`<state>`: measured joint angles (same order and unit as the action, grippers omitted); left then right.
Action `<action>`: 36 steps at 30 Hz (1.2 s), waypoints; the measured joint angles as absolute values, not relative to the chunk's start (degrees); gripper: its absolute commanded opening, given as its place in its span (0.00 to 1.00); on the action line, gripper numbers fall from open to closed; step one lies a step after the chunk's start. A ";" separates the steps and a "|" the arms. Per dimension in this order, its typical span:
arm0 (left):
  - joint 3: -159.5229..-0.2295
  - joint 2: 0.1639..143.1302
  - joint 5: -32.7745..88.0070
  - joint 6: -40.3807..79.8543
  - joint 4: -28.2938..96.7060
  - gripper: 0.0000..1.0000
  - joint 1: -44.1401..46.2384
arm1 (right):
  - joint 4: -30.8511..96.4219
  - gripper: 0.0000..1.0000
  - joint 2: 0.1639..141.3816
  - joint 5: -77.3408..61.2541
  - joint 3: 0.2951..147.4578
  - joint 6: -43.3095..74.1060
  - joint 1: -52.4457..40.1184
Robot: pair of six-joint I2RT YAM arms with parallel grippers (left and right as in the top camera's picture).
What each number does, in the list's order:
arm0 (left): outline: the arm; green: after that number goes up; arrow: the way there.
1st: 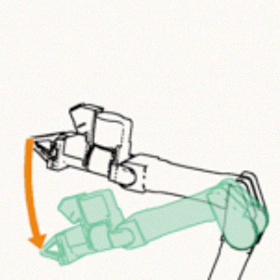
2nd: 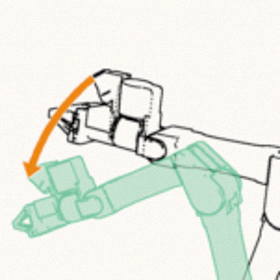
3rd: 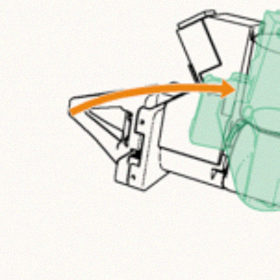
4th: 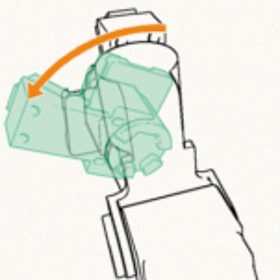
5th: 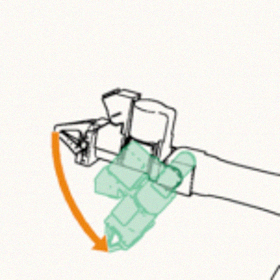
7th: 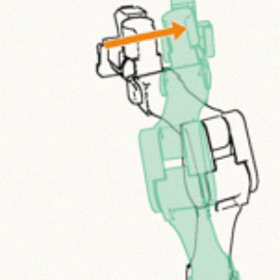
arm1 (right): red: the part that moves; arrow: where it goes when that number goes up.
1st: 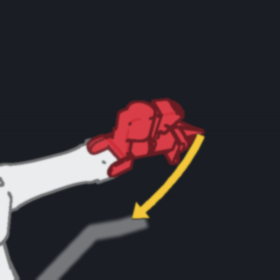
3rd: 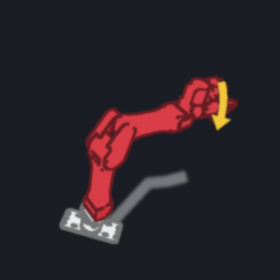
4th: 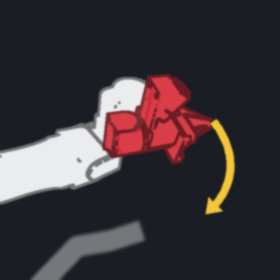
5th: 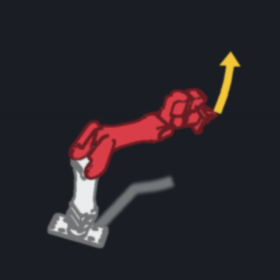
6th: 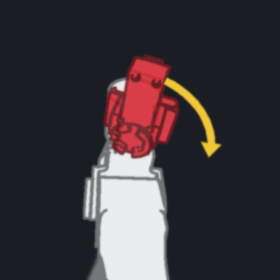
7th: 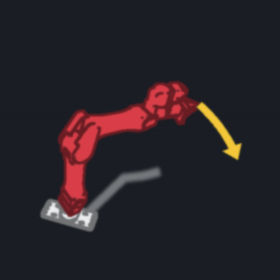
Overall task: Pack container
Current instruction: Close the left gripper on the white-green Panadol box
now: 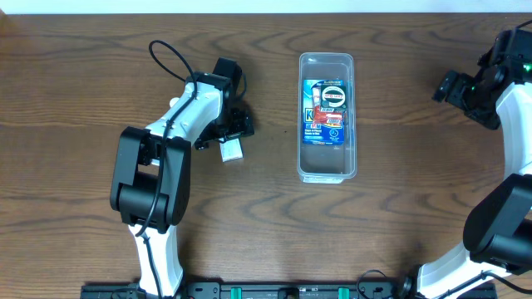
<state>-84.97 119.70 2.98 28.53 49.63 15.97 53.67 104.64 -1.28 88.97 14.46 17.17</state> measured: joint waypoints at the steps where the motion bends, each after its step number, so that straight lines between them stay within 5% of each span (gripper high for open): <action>1: -84.93 119.68 2.98 28.53 49.60 0.98 15.97 | 53.65 0.99 104.64 -1.26 88.97 14.46 17.19; 17: -82.78 119.70 3.01 28.51 47.42 0.99 15.97 | 53.67 0.99 104.64 -1.26 88.95 14.46 17.17; 24: -82.78 119.68 2.98 28.75 47.13 0.75 15.97 | 53.65 0.99 104.64 -1.26 88.97 14.46 17.19; 36: -82.78 119.70 2.96 28.58 47.09 0.61 15.97 | 53.65 0.99 104.64 -1.28 88.95 14.46 17.19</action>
<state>-82.78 119.70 2.96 28.58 47.09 15.97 53.65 104.64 -1.28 88.95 14.46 17.19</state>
